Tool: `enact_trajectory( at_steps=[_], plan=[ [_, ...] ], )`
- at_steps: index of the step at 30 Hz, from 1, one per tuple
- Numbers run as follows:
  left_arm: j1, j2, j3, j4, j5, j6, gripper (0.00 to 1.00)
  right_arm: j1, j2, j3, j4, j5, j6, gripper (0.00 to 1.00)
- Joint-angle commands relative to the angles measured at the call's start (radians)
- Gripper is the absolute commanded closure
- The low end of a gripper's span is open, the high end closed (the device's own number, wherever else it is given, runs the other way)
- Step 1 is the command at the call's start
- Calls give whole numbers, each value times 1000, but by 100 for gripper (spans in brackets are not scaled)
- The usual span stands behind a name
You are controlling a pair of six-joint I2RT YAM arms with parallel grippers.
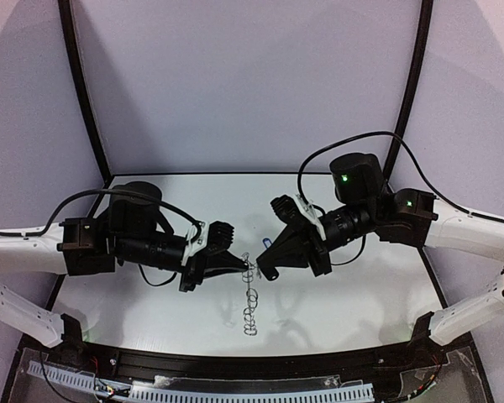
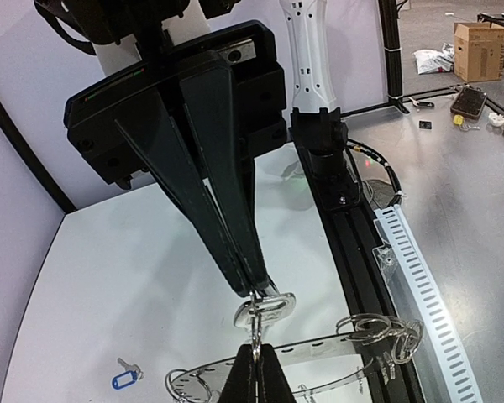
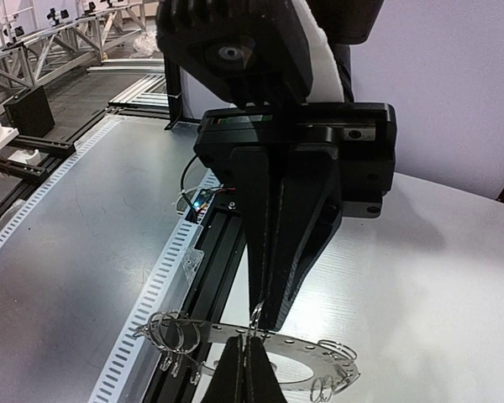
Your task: Put the keys on the keyring
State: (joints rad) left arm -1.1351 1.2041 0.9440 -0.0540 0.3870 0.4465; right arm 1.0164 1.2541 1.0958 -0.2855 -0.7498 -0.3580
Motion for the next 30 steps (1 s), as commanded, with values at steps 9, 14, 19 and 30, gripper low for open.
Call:
enact_trajectory(
  at_steps=[9, 14, 19, 30],
  plan=[
    [3, 11, 40, -2, 18, 11, 99, 10, 13, 32, 9, -47, -15, 100],
    [2, 18, 49, -6, 20, 11, 99, 11, 23, 40, 0, -57, -14, 100],
    [2, 22, 58, -16, 21, 13, 99, 11, 35, 44, 6, -60, -7, 100],
    [2, 39, 87, -64, 41, 30, 99, 32, 69, 74, -23, -7, -20, 100]
  ],
)
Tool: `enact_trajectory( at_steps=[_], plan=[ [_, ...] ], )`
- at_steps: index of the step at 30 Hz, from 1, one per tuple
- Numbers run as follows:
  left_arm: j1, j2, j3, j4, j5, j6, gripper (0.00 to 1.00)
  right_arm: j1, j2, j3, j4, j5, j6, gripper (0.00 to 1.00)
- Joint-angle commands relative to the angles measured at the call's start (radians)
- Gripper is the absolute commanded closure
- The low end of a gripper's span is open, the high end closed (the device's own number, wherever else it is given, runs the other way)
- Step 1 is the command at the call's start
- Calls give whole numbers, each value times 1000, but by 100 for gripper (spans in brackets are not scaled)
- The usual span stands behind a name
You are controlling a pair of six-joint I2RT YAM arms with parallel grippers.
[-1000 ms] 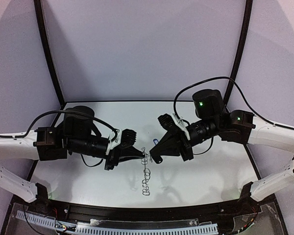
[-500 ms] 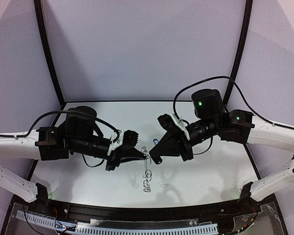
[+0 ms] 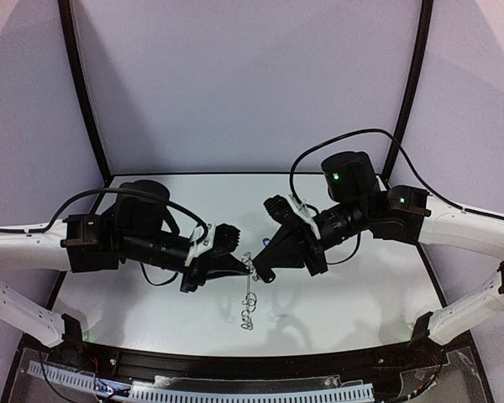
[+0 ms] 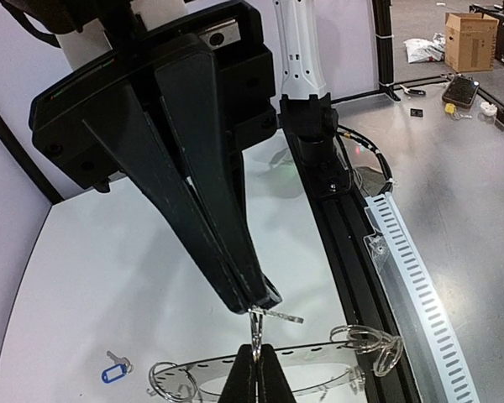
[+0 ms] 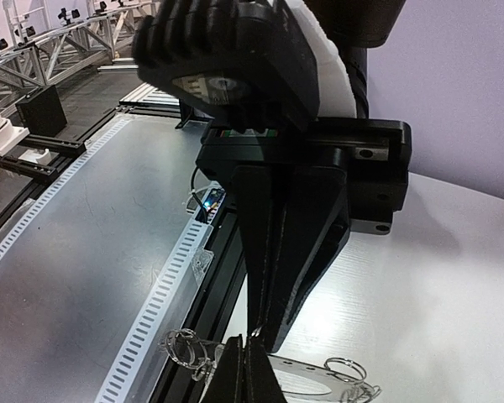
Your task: Put the keys on the keyring
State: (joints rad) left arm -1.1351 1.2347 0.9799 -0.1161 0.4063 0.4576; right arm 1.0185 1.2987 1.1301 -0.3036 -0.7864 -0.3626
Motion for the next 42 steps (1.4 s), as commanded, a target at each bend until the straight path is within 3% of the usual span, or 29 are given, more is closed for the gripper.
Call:
enact_trajectory(
  at_steps=[1, 8, 31, 39, 42],
  plan=[
    [2, 11, 56, -10, 27, 25, 99, 32, 30, 44, -10, 38, -15, 100],
    [2, 11, 80, -71, 79, 66, 99, 33, 53, 57, -31, 104, -20, 100],
    [2, 60, 138, -91, 240, 160, 99, 34, 99, 1, 136, 294, -33, 100],
    [3, 47, 162, -213, 235, 213, 99, 34, 120, 123, -247, 134, -214, 100],
    [3, 49, 166, -224, 259, 224, 99, 34, 142, 141, -273, 145, -250, 100]
  ],
)
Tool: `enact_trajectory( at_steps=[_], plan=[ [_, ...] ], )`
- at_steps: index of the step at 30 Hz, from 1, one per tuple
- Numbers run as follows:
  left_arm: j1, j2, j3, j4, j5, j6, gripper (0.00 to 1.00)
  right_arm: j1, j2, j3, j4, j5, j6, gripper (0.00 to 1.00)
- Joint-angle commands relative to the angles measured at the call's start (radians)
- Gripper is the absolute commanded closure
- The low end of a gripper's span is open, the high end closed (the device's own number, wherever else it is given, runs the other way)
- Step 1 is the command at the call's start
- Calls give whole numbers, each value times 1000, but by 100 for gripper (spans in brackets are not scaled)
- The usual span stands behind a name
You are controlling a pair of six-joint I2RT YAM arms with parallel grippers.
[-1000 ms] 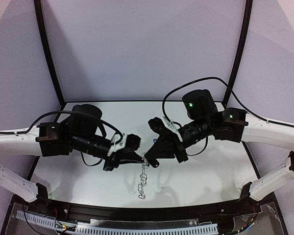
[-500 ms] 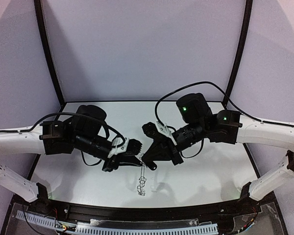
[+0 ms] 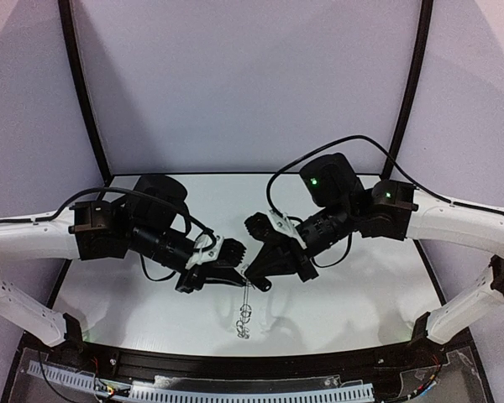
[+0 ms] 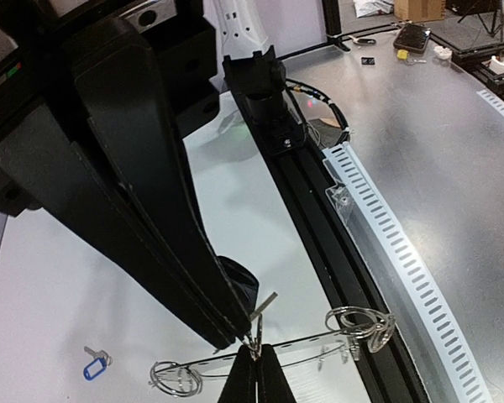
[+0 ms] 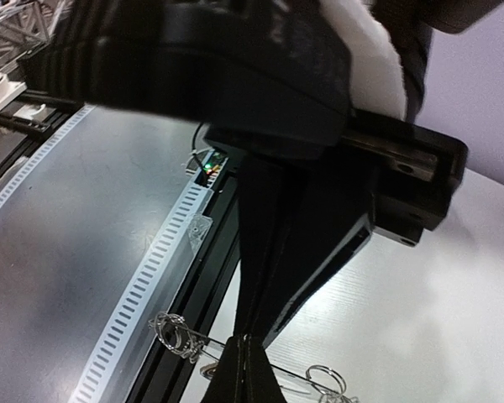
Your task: Put the keys on the keyring
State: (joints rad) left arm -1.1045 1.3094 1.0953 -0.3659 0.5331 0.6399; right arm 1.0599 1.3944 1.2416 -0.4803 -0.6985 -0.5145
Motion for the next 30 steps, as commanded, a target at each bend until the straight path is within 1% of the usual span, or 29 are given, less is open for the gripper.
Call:
enact_trajectory(
  at_steps=[1, 5, 10, 12, 14, 19, 21, 23, 25, 28, 30],
  plan=[
    [-29, -24, 55, 16, 142, 48, 99, -7, 48, 29, -94, 73, -109, 100],
    [-28, -12, 83, -34, 171, 57, 99, -8, 38, 8, -55, 145, -191, 100],
    [-28, 1, 110, -72, 196, 64, 99, -7, 31, 9, -24, 194, -294, 100],
    [-28, 8, 122, -103, 207, 67, 99, -8, 28, 5, 5, 216, -307, 100],
    [-28, 13, 135, -119, 222, 69, 99, -7, 25, -7, 66, 230, -289, 100],
    [-28, 20, 137, -112, 250, 53, 99, -9, 1, -97, 290, 220, -217, 100],
    [-28, 23, 134, -91, 251, 31, 99, -8, -3, -102, 307, 208, -199, 100],
    [-28, 20, 117, -31, 236, -13, 98, -7, -10, -96, 299, 183, -178, 100],
    [-28, 7, 87, 47, 209, -67, 91, -7, -24, -103, 301, 168, -156, 100],
    [-28, -22, 16, 159, 157, -128, 65, -6, -60, -136, 325, 157, -130, 100],
    [-29, -45, -12, 216, 120, -160, 53, -7, -80, -147, 342, 151, -107, 100]
  ],
)
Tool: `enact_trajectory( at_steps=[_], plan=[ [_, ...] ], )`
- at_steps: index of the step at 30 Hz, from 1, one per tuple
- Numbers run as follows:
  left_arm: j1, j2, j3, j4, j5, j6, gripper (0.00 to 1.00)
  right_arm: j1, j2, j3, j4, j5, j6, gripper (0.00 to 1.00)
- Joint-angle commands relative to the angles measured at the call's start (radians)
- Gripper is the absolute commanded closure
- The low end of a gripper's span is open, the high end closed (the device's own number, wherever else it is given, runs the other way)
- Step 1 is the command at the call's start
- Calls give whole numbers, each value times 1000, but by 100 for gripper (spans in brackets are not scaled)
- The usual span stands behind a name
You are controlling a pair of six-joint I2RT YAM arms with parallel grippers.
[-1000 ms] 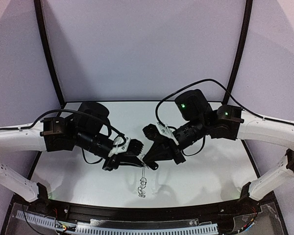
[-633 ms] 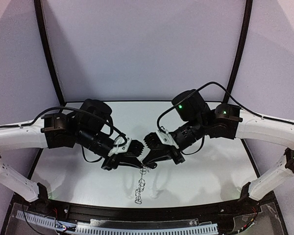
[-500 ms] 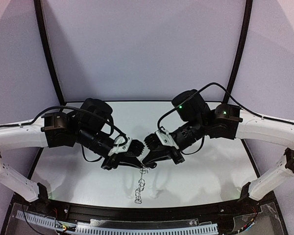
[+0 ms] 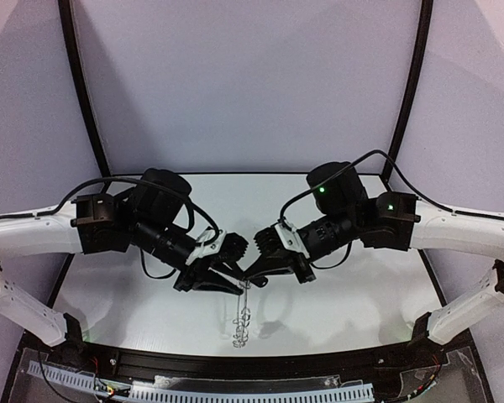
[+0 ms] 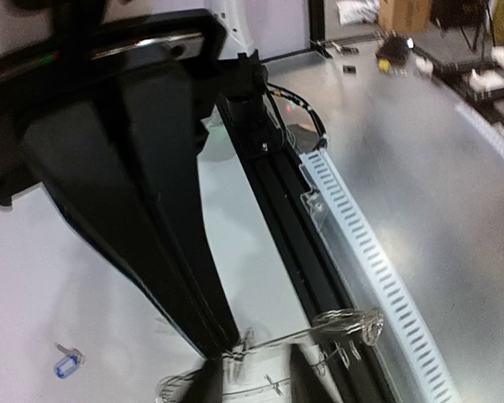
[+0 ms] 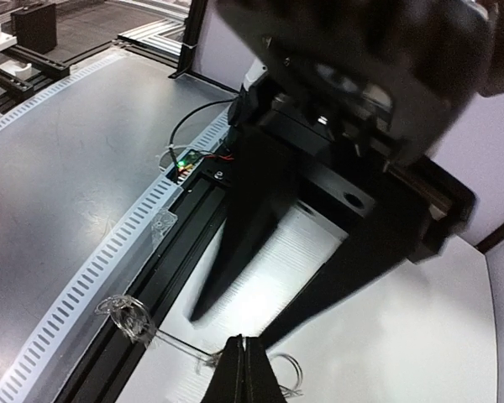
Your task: Put the keys on the keyring
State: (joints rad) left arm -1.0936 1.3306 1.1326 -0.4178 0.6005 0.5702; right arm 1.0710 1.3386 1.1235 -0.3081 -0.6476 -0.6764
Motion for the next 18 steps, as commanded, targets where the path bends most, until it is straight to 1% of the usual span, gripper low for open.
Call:
enact_trajectory(
  at_steps=[1, 2, 3, 4, 5, 7, 11, 14, 15, 17, 18],
  plan=[
    [-39, -74, -59, 289, 30, -97, 48, -18, -30, -31, 170, 100, 62, 100],
    [-39, -82, -66, 308, 4, -101, 43, -18, -37, -33, 170, 104, 68, 100],
    [-39, -96, -79, 321, -15, -113, 19, -18, -46, -38, 174, 119, 74, 100],
    [-39, -105, -94, 344, -48, -118, 7, -18, -50, -40, 174, 140, 72, 100],
    [-39, -123, -104, 357, -82, -124, 5, -18, -52, -40, 174, 158, 75, 100],
    [-39, -153, -138, 410, -157, -138, 2, -18, -51, -33, 166, 187, 85, 100],
    [-39, -199, -168, 472, -369, -183, 1, -18, -42, -21, 154, 233, 114, 100],
    [-39, -222, -166, 467, -545, -215, 1, -18, -36, -5, 145, 304, 153, 100],
    [-40, -227, -163, 454, -563, -222, 1, -18, -30, 5, 143, 335, 175, 100],
    [-39, -232, -152, 403, -671, -237, 1, -18, -15, 47, 110, 391, 244, 100],
    [-39, -233, -151, 391, -698, -242, 1, -18, -7, 64, 101, 416, 278, 100]
  ],
)
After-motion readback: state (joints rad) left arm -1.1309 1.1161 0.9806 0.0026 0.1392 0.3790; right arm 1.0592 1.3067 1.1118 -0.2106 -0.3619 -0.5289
